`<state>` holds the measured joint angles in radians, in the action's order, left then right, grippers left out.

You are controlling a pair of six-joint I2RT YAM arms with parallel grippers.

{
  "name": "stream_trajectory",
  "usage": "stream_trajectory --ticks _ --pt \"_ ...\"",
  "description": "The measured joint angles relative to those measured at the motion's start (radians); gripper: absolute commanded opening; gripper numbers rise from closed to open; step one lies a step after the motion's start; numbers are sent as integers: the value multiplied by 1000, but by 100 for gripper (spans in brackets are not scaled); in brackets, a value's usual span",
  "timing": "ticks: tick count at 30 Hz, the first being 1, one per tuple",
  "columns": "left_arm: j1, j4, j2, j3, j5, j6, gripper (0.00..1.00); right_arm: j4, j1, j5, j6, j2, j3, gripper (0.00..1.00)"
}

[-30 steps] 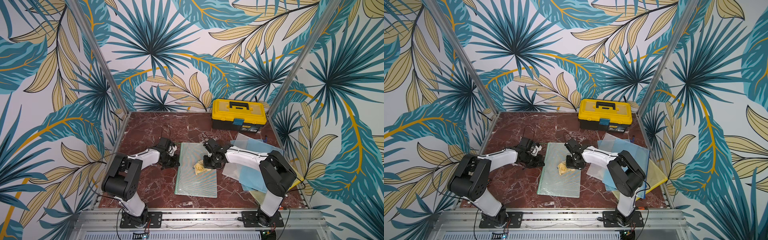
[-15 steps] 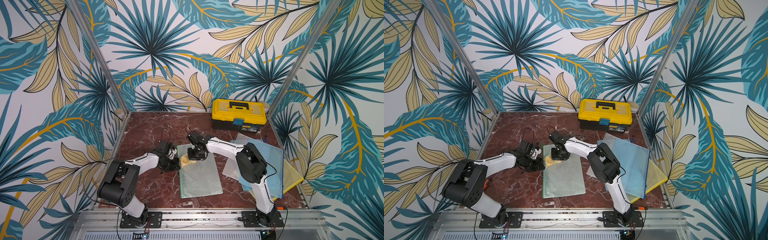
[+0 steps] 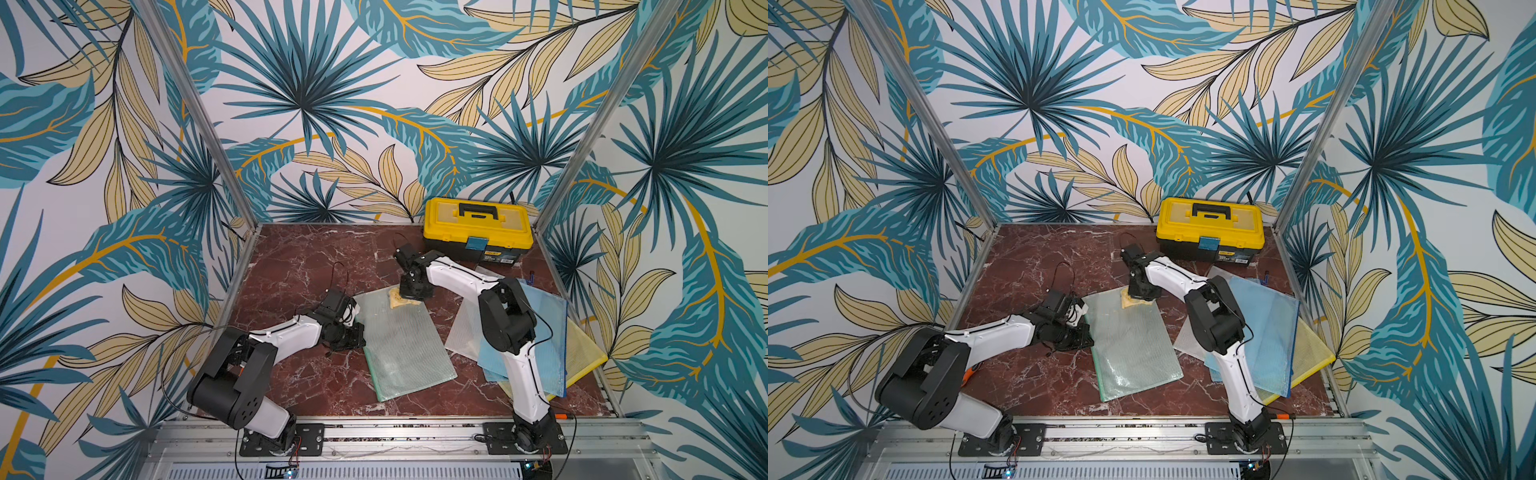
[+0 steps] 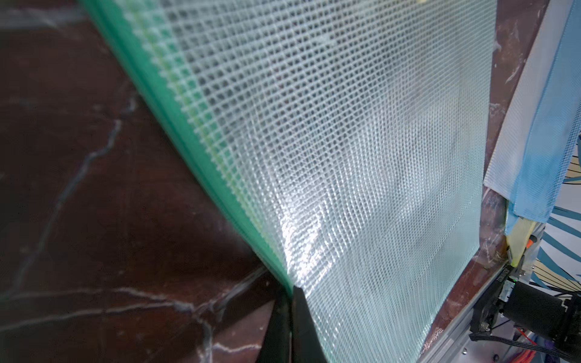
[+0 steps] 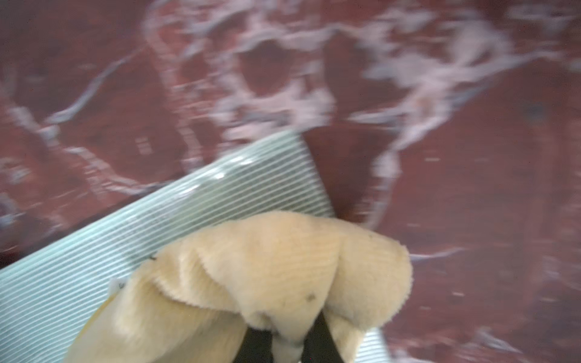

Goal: Wipe the document bag
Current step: Wipe the dirt from the document bag.

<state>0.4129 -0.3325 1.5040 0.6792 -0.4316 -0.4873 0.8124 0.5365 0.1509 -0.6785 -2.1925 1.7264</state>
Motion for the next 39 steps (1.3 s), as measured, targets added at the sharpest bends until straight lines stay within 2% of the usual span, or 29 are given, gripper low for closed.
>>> stream_trajectory --ticks 4,10,14,17,23,26,28,31,36,39 --pt "0 -2 0 -3 9 -1 0 27 1 5 -3 22 -12 0" --pt "0 -1 7 -3 14 -6 0 40 207 -61 -16 -124 294 0" --pt "0 -1 6 -4 18 -14 0 22 255 -124 -47 -203 349 0" --pt "0 4 -10 -17 28 -21 0 0 218 -149 -65 -193 302 0" --pt "0 3 -59 -39 50 -41 0 -52 36 -112 -61 32 -59 0" --pt "0 2 -51 -38 56 -50 0 -14 -60 -63 -45 120 -172 0" --pt "0 3 -32 -35 58 -57 0 8 -72 -53 -39 145 -192 0" --pt "0 4 -7 -15 55 -66 0 12 5 -64 -40 142 -171 0" --pt "0 3 5 -2 61 -79 0 -17 224 -143 -58 28 -3 0" --pt "0 3 5 -2 62 -84 0 -79 277 -197 -79 14 -52 0"
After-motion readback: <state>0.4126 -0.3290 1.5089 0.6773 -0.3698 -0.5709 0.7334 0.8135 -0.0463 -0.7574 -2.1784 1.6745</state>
